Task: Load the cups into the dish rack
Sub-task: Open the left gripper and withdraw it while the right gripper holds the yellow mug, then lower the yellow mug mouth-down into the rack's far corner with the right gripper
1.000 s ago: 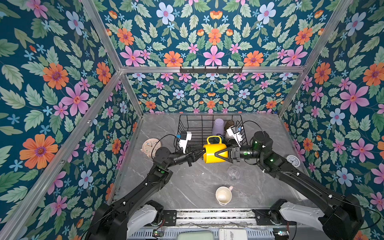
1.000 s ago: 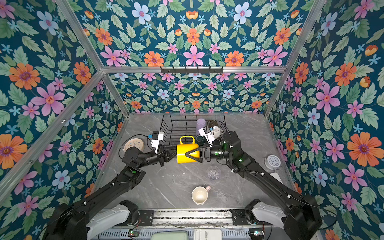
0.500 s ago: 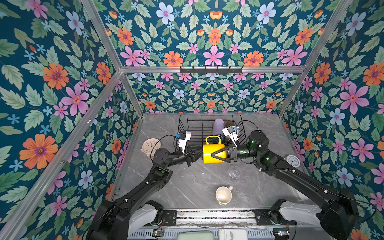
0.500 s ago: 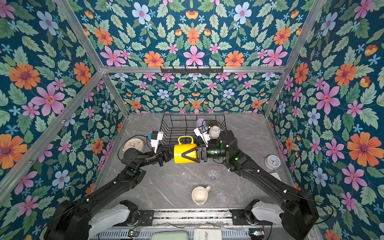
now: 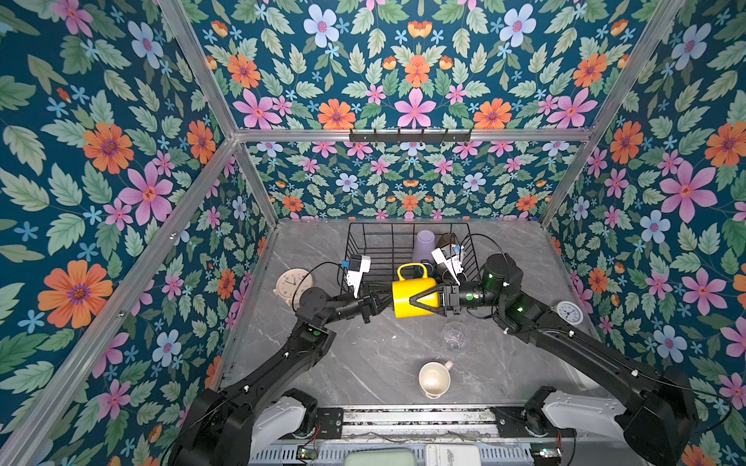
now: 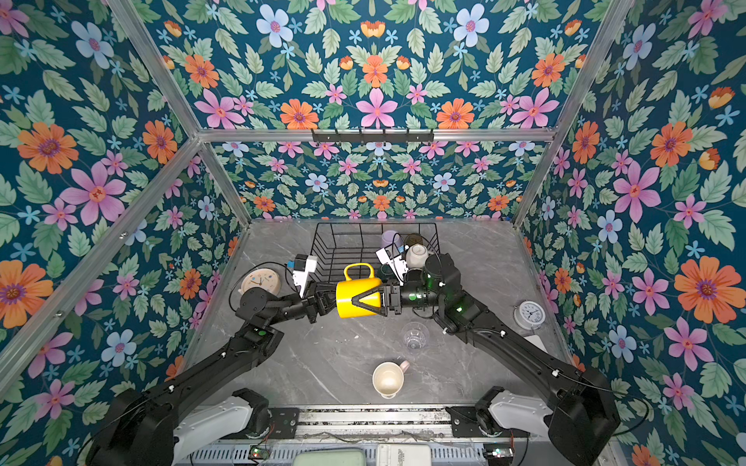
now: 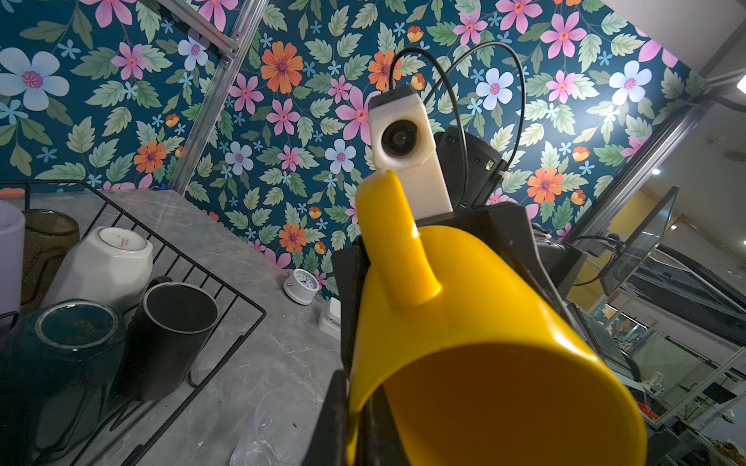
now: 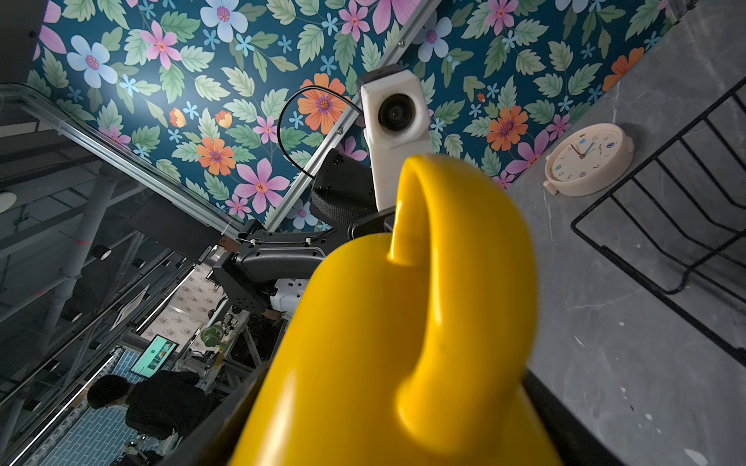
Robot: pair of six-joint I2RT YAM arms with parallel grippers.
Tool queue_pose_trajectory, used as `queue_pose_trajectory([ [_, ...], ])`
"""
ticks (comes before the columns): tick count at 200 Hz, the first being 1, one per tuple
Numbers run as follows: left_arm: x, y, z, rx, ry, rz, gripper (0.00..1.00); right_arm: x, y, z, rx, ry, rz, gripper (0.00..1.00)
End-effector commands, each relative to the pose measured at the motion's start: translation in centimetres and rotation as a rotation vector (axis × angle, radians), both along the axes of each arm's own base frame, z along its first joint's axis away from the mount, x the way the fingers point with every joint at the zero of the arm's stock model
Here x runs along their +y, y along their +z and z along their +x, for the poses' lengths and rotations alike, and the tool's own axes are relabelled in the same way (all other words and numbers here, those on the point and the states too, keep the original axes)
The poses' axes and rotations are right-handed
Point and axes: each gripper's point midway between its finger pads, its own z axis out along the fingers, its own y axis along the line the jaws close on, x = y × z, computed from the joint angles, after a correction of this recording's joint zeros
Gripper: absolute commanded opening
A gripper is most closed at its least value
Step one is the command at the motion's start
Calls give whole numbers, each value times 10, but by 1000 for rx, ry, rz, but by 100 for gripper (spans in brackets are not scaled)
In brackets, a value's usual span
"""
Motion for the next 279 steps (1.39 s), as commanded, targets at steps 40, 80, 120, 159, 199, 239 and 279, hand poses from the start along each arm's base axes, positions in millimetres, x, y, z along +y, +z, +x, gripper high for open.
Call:
queue_pose_trajectory([
  [40, 9, 22, 3, -71, 45, -66, 16, -12, -1, 26, 62, -205, -56, 0],
  [80, 12, 22, 7, -64, 62, -69, 59, -18, 14, 24, 36, -234, -47, 0],
  [120, 24, 17, 17, -58, 159, -51, 88, -27, 15, 25, 14, -279, -88, 0],
  [159, 59, 6, 38, -47, 450, 49, 99, -40, 11, 29, -8, -358, -160, 0],
  [199, 122, -1, 62, 16, 862, 167, 100, -52, 3, 34, -21, -421, -239, 0],
  [239, 179, -3, 55, 41, 1157, 215, 100, -56, -7, 45, -20, -472, -326, 0],
  [279, 209, -9, 45, 66, 1298, 246, 100, -55, -17, 68, -18, -526, -435, 0],
])
